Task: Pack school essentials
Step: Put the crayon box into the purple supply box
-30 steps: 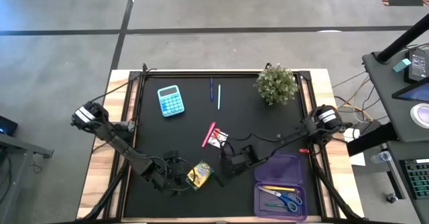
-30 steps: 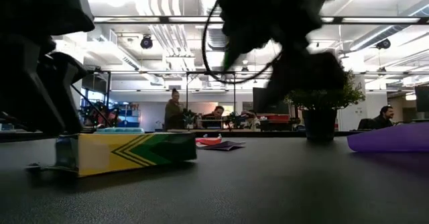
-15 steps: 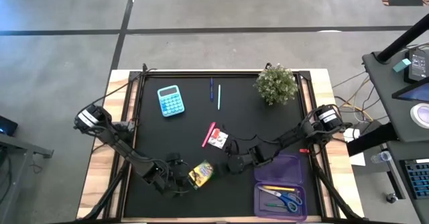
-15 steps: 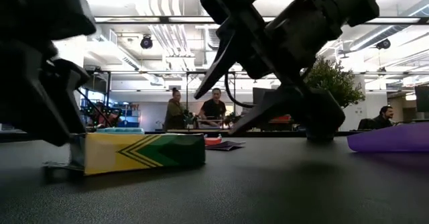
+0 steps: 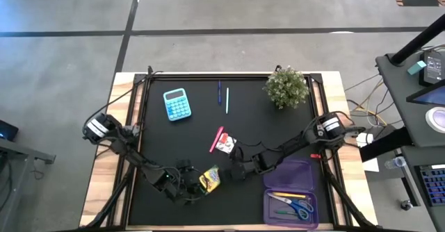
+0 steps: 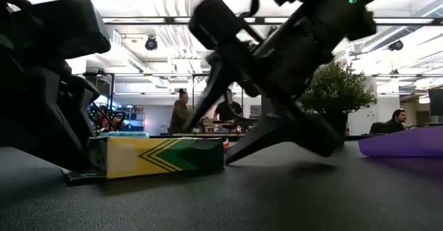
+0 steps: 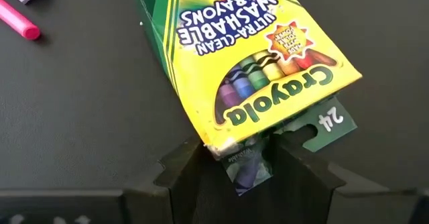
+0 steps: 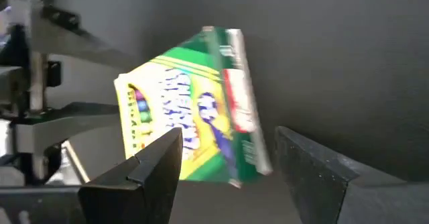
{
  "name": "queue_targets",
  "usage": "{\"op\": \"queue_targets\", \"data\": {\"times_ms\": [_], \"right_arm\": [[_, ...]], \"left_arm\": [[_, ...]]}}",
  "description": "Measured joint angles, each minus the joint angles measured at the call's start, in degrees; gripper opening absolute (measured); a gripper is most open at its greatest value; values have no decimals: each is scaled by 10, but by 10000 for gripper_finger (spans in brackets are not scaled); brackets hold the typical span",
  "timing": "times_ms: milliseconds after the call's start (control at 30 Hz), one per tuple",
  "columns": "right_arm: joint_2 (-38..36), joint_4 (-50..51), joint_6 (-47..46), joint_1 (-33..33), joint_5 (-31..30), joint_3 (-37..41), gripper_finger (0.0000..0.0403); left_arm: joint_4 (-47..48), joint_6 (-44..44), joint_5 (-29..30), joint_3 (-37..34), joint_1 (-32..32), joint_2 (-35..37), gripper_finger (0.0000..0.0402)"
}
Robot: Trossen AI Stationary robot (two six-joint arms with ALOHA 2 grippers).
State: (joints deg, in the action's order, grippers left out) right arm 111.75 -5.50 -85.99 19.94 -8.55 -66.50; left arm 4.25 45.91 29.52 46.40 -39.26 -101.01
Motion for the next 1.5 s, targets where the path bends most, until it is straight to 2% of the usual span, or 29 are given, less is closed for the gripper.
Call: {"op": "queue_targets", "data": {"times_ms": [200, 400, 600, 1167, 1500], "right_arm": [[33, -17, 37, -1, 9, -36, 228], [17, -16, 53, -2, 26, -42, 229], [0, 42, 43, -1, 36, -50, 229], [-5, 106, 69, 2, 51, -83, 228], [-19, 162, 104, 0, 82, -97, 228]], "left_arm": [[-12, -22, -2, -2, 3, 0, 160], [-19, -32, -2, -3, 7, -1, 160], [-24, -34, -2, 6, 10, 12, 160], [-15, -193, 5, 42, 22, 77, 160], [-23, -197, -5, 52, 34, 93, 160]]}}
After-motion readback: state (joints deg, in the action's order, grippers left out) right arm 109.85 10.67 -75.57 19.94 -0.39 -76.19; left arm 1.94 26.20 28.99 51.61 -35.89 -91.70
